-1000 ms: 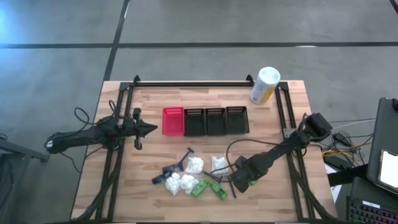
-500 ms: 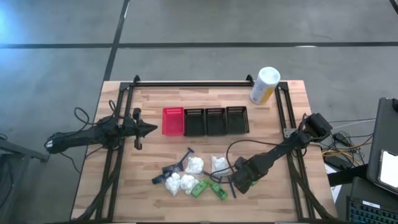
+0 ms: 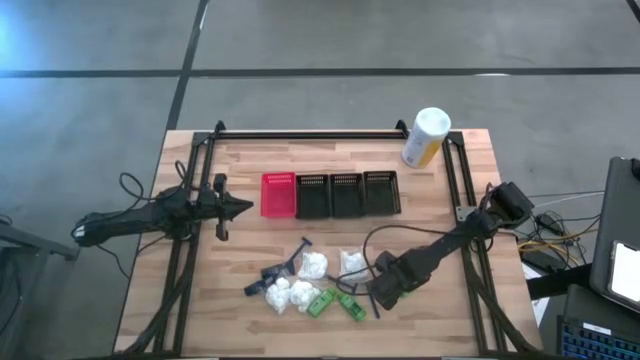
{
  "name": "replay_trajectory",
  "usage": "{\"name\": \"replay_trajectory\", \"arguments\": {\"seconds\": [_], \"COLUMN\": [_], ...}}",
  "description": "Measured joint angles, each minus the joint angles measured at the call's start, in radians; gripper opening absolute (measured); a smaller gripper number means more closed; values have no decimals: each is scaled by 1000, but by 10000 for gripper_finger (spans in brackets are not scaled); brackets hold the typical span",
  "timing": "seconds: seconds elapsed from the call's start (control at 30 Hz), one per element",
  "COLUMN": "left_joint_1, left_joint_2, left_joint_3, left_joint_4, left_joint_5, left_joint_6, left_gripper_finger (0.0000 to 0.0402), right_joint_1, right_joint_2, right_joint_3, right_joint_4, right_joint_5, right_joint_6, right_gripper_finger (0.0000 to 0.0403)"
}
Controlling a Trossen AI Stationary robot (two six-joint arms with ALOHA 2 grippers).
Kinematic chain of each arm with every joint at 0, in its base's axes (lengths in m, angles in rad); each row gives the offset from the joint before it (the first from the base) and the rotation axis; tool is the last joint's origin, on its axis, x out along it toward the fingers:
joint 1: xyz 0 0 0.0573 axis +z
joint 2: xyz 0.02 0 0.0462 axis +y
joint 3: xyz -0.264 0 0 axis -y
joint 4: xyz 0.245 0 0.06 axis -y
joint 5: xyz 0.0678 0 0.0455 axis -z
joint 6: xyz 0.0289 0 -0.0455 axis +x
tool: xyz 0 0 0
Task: Pick & Place Travel size toiletries
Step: Put the shampoo into the right black bin
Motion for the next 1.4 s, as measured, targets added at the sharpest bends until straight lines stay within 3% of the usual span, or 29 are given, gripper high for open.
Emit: {"name": "replay_trajectory", "arguments": {"seconds": [0.5, 0.83, 1.07, 1.4], "left_joint_1": [0, 0, 0, 0], "left_joint_2": [0, 0, 0, 0], "left_joint_3": [0, 0, 0, 0], "left_joint_4": [0, 0, 0, 0], "left_joint_5": [0, 0, 0, 0], "left_joint_6": [0, 0, 0, 0], "left_gripper_finger": [12, 12, 12, 12], "right_joint_1": [-49, -166, -322, -622], "right_joint_2": [-210, -334, -401, -397], "right_joint_3": [-27, -29, -30, -30], "right_joint_4": [-17, -40, -40, -30], "right_joint_5": [232, 334, 394, 344], "right_joint_6": [169, 149, 51, -217], "right_gripper_finger": [149, 153, 148, 155]}}
